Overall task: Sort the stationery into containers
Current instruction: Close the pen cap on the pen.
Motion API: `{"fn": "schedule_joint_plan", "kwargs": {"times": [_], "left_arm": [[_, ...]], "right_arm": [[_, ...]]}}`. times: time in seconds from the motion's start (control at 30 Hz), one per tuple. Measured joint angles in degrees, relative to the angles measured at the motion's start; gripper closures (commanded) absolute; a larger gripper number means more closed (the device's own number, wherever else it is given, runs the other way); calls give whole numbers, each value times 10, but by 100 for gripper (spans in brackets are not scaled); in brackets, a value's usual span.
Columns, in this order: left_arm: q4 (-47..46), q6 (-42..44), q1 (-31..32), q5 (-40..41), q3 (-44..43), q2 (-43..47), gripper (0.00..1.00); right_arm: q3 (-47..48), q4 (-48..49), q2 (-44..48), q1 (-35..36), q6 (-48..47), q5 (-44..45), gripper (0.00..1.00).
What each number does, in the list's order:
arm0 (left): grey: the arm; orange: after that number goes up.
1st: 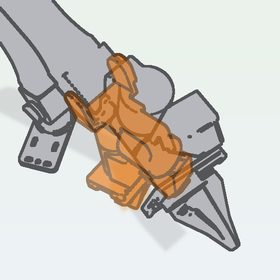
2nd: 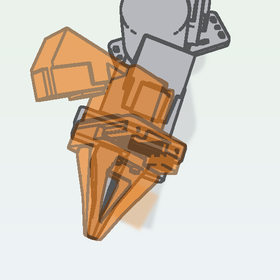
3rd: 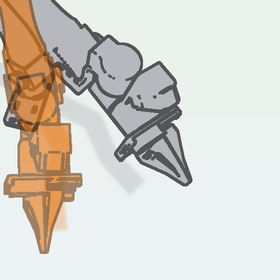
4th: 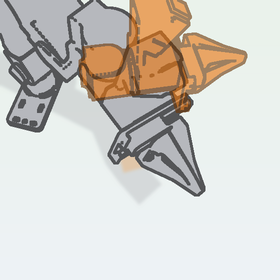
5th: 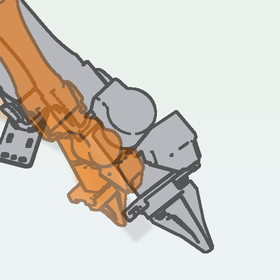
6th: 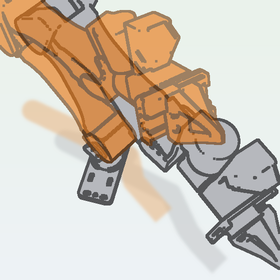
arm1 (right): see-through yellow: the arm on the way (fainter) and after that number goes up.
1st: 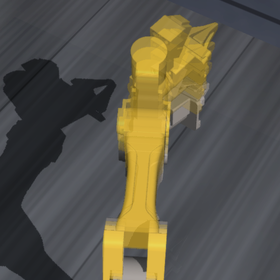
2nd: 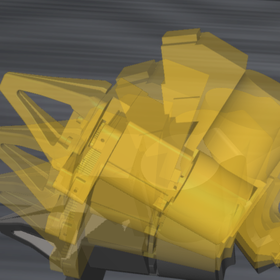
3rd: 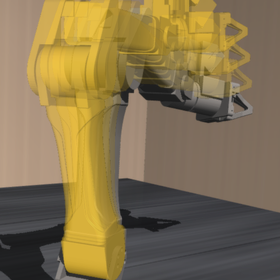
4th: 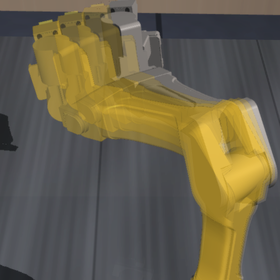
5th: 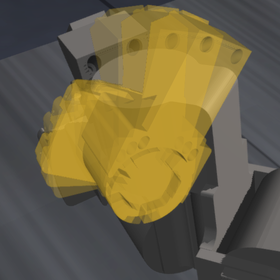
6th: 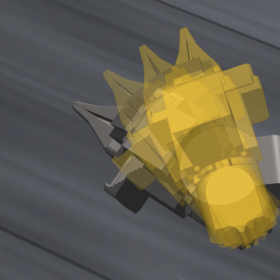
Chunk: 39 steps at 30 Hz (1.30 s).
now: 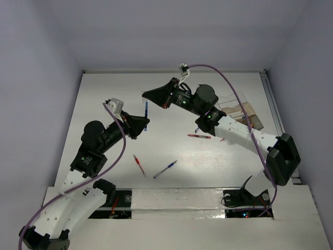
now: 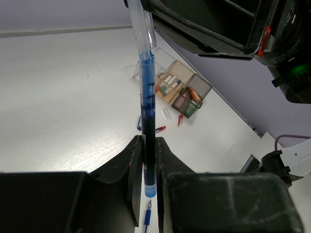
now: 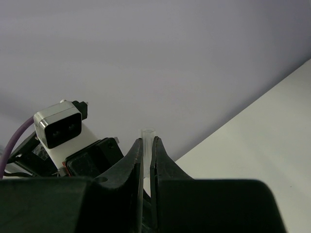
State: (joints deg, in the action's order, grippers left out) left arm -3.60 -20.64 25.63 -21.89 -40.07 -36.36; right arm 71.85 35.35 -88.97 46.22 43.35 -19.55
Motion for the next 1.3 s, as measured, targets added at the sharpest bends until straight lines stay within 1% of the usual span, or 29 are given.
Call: {"fn": "schedule_joint_plan", "kwargs": {"times": [0.93,1.3], "left_arm": [[4,0,0,-1,4,24,100],[4,0,0,-2,4,18,100]], "right_arm": [[0,12,0,0,4,18,100],[0,13,0,0,6,20,100]]}}
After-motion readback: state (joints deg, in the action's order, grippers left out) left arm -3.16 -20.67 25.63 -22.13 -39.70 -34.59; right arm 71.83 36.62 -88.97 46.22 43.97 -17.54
